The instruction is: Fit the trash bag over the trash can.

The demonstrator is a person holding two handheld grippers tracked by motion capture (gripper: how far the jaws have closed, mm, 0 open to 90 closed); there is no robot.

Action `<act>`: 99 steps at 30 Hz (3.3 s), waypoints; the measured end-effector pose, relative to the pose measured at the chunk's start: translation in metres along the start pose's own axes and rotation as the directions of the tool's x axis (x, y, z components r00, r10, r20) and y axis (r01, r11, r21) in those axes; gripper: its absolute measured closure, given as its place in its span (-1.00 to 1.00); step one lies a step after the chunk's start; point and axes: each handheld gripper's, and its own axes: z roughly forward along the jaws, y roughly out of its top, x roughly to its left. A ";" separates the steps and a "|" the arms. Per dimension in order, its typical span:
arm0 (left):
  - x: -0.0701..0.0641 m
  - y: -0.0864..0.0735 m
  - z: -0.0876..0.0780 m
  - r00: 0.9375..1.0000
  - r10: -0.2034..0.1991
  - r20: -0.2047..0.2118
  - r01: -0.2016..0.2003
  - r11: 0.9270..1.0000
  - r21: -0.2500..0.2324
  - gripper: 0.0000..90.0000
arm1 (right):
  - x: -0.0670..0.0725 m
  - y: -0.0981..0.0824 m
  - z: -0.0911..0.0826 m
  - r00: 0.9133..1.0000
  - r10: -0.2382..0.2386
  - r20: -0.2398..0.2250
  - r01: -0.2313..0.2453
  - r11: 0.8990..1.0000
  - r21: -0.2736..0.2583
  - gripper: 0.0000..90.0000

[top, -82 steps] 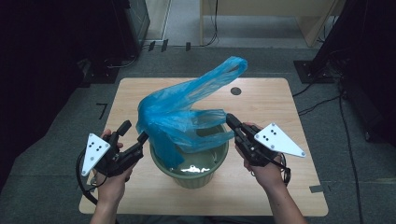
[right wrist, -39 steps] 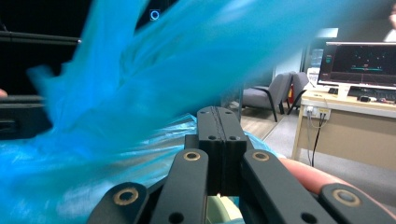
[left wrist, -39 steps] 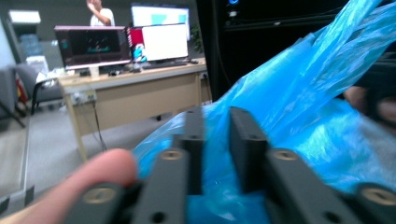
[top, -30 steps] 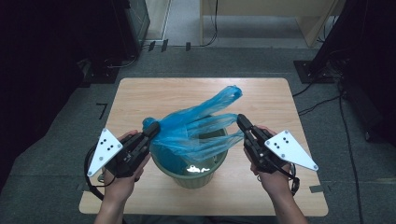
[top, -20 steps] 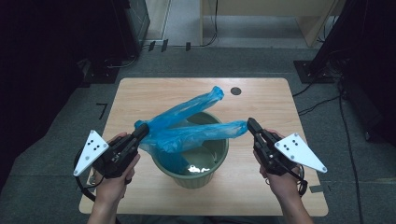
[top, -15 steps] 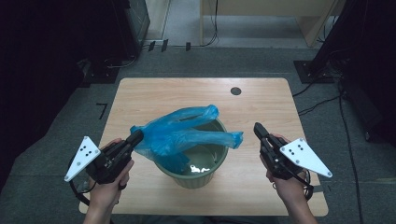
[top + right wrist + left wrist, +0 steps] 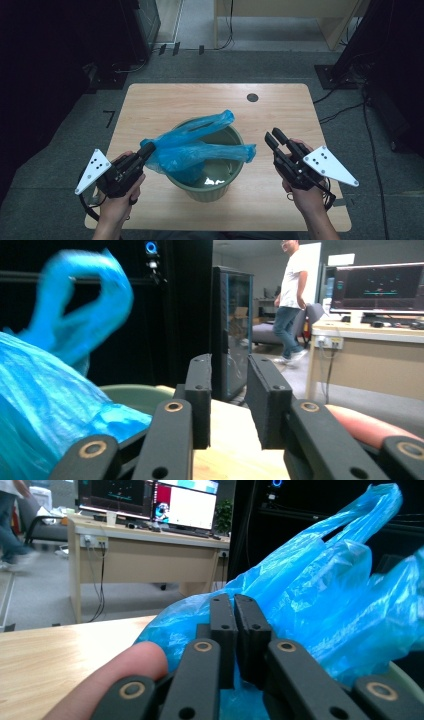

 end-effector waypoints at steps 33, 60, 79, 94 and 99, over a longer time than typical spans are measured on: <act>-0.014 -0.022 -0.012 0.982 0.094 0.164 -0.093 0.996 -0.011 0.62 | 0.036 -0.045 0.001 0.943 -0.085 -0.321 0.128 0.985 0.117 0.93; -0.024 -0.039 -0.010 0.956 0.213 0.202 -0.210 0.977 -0.036 -0.07 | 0.047 -0.056 -0.012 0.805 0.029 -0.592 0.066 0.988 0.138 0.02; -0.053 -0.038 0.004 0.962 0.266 -0.056 -0.269 0.962 -0.045 0.48 | 0.072 -0.059 -0.001 0.864 0.000 -0.504 0.095 0.982 0.163 0.97; -0.027 -0.019 -0.017 0.989 0.148 -0.003 -0.147 0.980 -0.133 0.61 | 0.044 -0.048 -0.008 0.951 -0.122 -0.285 0.153 0.984 0.090 1.00; -0.022 -0.018 -0.025 0.983 0.182 0.021 -0.179 0.977 -0.120 0.71 | 0.023 -0.043 -0.017 0.967 -0.124 -0.221 0.146 0.986 0.084 1.00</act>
